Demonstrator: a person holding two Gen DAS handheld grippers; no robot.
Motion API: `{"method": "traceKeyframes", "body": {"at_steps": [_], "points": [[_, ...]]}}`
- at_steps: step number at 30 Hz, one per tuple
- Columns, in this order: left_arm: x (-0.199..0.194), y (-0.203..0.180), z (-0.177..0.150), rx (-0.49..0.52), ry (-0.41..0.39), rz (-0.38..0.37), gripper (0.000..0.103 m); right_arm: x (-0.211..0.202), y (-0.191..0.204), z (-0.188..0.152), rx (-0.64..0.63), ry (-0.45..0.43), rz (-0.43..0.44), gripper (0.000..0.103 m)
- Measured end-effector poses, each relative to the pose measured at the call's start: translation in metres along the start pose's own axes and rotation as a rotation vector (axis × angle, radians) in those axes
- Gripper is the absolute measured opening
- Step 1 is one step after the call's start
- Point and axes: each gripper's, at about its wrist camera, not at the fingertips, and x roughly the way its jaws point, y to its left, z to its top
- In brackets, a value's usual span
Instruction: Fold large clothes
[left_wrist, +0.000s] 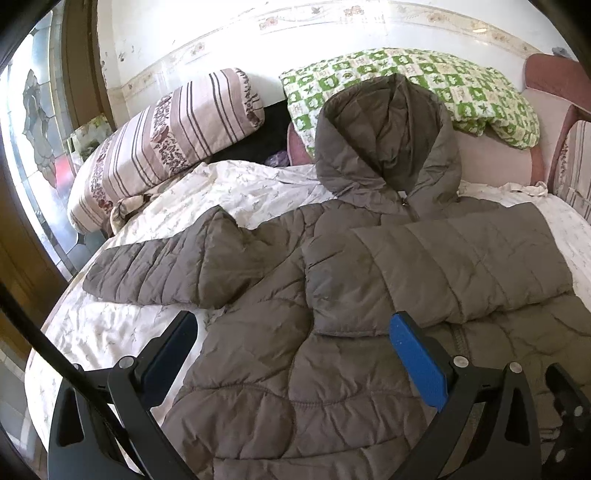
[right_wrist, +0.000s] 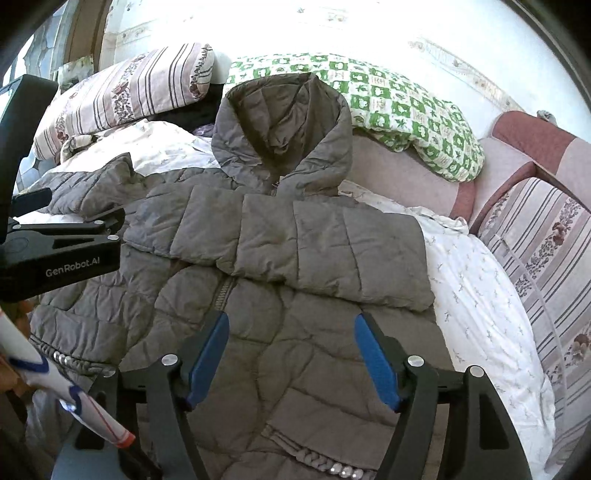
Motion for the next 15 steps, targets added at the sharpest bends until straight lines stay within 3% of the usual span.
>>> {"method": "traceKeyframes", "body": {"at_steps": [15], "points": [[-0.0001,0.0021,-0.0012,-0.004,0.001,0.01,0.103,0.0017,0.0076,-0.0026,-0.041,0.003,-0.035,0.079]]}}
